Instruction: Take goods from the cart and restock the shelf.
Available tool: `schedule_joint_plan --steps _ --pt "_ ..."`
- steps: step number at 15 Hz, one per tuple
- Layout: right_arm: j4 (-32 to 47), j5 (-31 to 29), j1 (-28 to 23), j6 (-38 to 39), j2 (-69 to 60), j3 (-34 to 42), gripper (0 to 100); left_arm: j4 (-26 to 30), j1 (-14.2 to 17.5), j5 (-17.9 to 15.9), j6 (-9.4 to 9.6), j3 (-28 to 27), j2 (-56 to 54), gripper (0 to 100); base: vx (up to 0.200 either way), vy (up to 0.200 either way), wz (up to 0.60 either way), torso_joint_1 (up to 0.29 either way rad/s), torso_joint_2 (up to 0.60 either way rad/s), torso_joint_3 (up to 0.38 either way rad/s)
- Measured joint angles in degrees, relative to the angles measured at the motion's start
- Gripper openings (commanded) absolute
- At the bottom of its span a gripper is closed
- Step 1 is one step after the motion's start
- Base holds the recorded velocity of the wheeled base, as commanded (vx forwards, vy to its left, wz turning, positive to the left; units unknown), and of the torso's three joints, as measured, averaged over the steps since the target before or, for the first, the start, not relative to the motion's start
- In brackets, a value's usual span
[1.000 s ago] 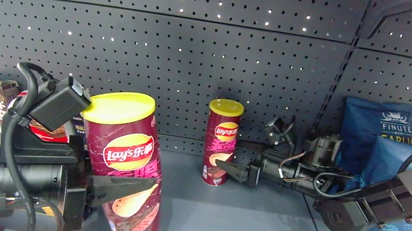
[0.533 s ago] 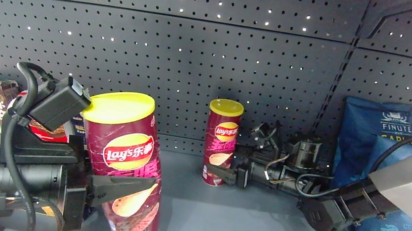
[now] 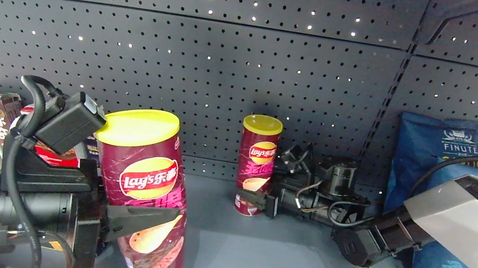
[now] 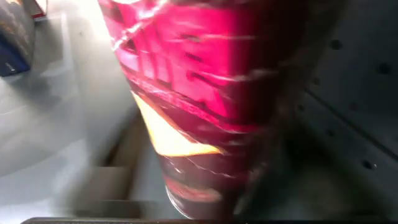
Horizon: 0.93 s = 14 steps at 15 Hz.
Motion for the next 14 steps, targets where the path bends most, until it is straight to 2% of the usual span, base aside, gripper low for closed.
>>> schedule_joint_plan --steps 5,8,12,14 --pt "-0.33 -1.38 0.99 0.60 -0.13 0.68 0 0.00 0.05 -0.02 -0.01 0.83 -0.07 0 0.000 0.000 0.00 0.000 0.00 0.000" --pt "-0.50 -1.43 1.23 0.50 -2.30 3.69 0 -0.05 0.11 0.09 -0.01 1.37 -0.16 0 0.000 0.000 0.00 0.000 0.00 0.000" --pt "-6.68 -3.35 2.11 0.28 -6.97 13.47 0 -0.05 0.16 0.09 -0.01 1.88 -0.18 0 0.000 0.000 0.00 0.000 0.00 0.000" --pt "-11.36 -3.71 3.46 0.28 -9.45 20.99 0 -0.05 0.16 0.09 -0.04 1.91 -0.20 0 0.000 0.000 0.00 0.000 0.00 0.000"
